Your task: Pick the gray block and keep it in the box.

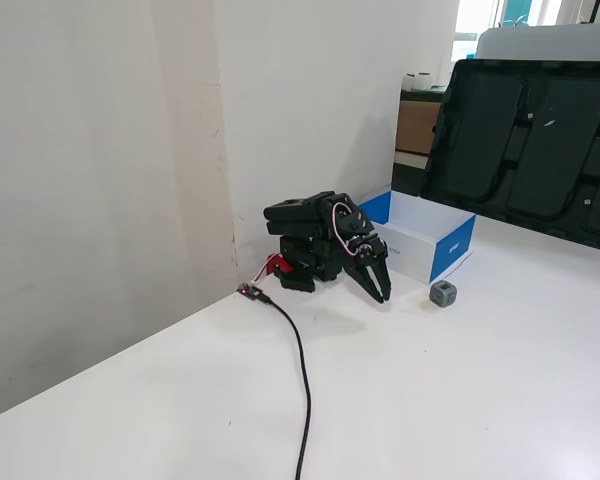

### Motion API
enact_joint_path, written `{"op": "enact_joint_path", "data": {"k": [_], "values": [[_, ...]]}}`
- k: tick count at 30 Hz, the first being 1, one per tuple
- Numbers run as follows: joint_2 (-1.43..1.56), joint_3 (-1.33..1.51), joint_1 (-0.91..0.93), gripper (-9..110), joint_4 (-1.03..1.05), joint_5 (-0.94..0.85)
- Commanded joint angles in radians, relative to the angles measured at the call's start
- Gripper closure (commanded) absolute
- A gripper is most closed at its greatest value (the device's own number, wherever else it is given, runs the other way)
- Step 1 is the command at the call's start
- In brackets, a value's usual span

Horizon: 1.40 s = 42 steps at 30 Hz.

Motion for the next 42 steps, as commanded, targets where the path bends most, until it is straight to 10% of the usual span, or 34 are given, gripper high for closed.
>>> {"op": "enact_joint_path", "data": {"k": [1,42], "values": [[0.124,0.008,0.002,101,-0.006,0.011],[0.107,-0.104,-0.098,101,-0.038,-0.08]]}}
